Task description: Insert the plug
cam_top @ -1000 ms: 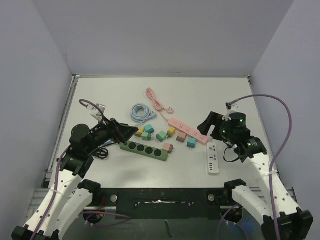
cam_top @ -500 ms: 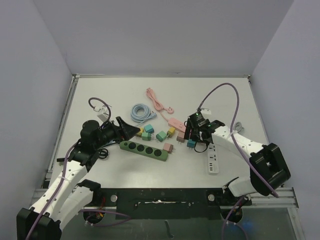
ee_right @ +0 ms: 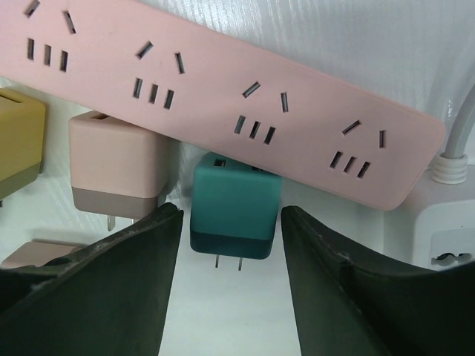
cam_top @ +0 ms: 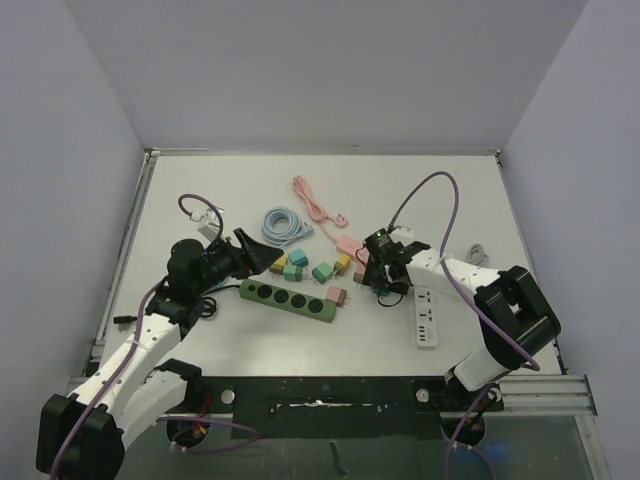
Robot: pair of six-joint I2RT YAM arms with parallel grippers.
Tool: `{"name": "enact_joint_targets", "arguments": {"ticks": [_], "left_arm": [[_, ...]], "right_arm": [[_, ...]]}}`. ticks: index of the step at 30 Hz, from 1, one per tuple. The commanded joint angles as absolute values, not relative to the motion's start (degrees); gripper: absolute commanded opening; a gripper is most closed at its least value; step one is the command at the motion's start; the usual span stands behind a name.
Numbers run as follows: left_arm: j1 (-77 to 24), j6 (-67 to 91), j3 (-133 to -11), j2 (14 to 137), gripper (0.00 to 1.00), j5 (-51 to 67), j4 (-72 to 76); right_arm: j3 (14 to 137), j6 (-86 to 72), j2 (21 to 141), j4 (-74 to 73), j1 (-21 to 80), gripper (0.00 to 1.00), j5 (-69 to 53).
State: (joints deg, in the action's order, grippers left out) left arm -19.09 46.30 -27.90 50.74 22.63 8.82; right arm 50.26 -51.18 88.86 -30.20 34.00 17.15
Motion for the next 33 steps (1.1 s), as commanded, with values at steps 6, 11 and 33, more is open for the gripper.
{"name": "enact_joint_targets", "arguments": {"ticks": [6,11,33], "left_arm": [[-19.25,47.52,-27.75,54.37,0.76,21.49,18.95],[-19.58,49.34,-28.02,57.21,0.75,22.21,21.35],[-42.48,39.30,-32.93,80.87,0.76,3.40,53.26]], "right_arm": [[51.98,-51.99,89.44,-27.71,33.88,0.40,20.17],[50.98,-51.29,85.58,-23.45,34.22,0.38,19.48],[45.90,-74.36,68.86,3.18,36.57,0.42,-0.96]]}}
